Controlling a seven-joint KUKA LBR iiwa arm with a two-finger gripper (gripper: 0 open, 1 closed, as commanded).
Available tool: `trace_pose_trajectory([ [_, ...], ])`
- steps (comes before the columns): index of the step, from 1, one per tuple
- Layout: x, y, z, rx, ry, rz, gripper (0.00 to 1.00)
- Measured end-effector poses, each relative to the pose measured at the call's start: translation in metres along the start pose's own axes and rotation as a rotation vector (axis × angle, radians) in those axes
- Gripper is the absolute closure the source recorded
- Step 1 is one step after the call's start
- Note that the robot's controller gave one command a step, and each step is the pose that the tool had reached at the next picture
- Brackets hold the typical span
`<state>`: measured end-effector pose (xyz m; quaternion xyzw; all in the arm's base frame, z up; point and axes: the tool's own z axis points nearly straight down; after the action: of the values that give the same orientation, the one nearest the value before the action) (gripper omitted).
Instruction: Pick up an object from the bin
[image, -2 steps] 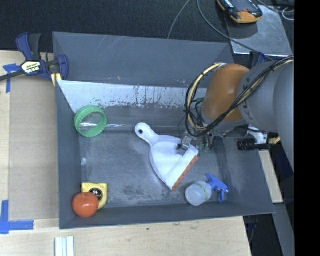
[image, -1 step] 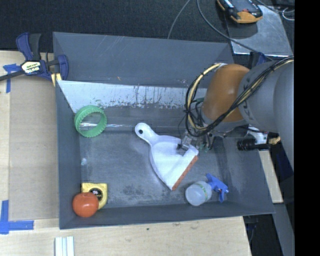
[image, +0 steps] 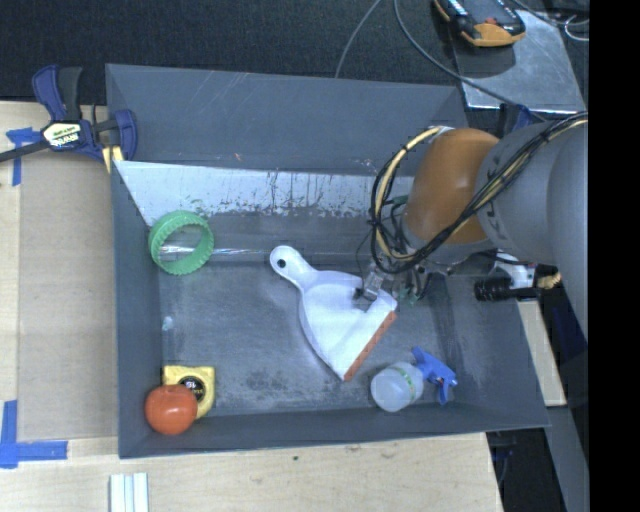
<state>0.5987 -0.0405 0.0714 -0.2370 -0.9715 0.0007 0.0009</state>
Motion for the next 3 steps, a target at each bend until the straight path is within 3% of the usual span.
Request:
trace_pose_trajectory([
  [3, 0.0000, 0.0000, 0.0000, 0.000, 0.000, 0.000, 1.00],
])
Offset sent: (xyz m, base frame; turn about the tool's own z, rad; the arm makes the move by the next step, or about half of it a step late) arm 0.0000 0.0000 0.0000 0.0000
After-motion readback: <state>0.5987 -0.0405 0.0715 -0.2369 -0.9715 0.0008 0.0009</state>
